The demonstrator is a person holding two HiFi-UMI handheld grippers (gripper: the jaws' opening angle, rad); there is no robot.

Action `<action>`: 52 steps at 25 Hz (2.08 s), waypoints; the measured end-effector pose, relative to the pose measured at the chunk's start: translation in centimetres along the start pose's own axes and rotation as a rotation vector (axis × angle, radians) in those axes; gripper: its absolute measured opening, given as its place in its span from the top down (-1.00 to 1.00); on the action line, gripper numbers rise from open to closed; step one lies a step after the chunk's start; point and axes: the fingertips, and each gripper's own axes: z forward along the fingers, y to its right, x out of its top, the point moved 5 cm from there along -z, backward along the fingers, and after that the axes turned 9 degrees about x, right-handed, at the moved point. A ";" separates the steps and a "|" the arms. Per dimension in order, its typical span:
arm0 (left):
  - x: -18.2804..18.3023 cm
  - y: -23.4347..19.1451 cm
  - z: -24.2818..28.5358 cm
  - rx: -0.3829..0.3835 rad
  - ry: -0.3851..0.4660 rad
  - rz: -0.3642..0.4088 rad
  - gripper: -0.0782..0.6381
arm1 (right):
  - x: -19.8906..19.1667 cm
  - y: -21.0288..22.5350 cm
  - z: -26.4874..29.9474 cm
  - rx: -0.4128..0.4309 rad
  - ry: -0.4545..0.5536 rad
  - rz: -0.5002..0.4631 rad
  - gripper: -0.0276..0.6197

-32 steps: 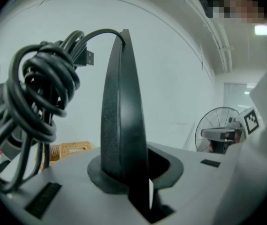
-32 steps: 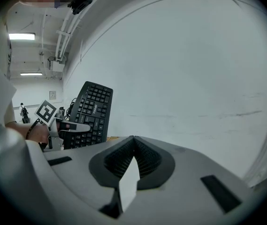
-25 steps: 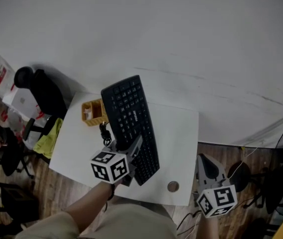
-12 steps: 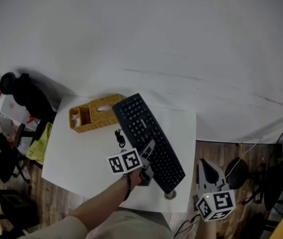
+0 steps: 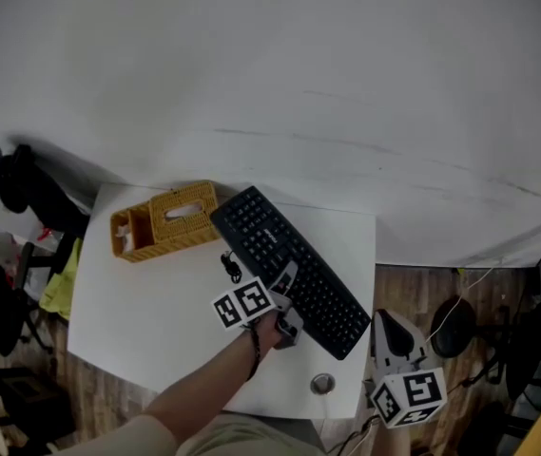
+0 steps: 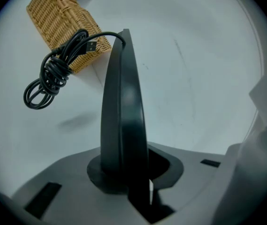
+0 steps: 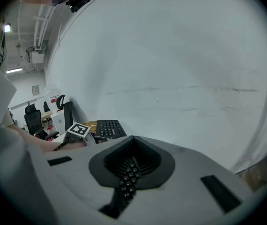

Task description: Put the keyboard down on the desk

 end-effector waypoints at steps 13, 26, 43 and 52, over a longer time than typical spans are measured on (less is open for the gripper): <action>-1.2 -2.4 4.6 0.030 0.056 -0.060 0.54 | -3.3 2.7 2.5 0.049 -0.002 0.141 0.84; -2.9 -5.0 5.4 0.118 -0.066 -0.106 0.42 | -5.4 3.2 2.6 0.046 -0.029 0.170 0.84; -3.5 -3.2 4.9 0.418 -0.214 0.300 -0.30 | -7.9 1.4 2.3 0.023 -0.130 0.097 0.84; -3.7 -4.4 3.5 0.476 -0.266 0.372 -0.40 | -8.7 0.5 1.2 0.048 -0.163 0.094 0.84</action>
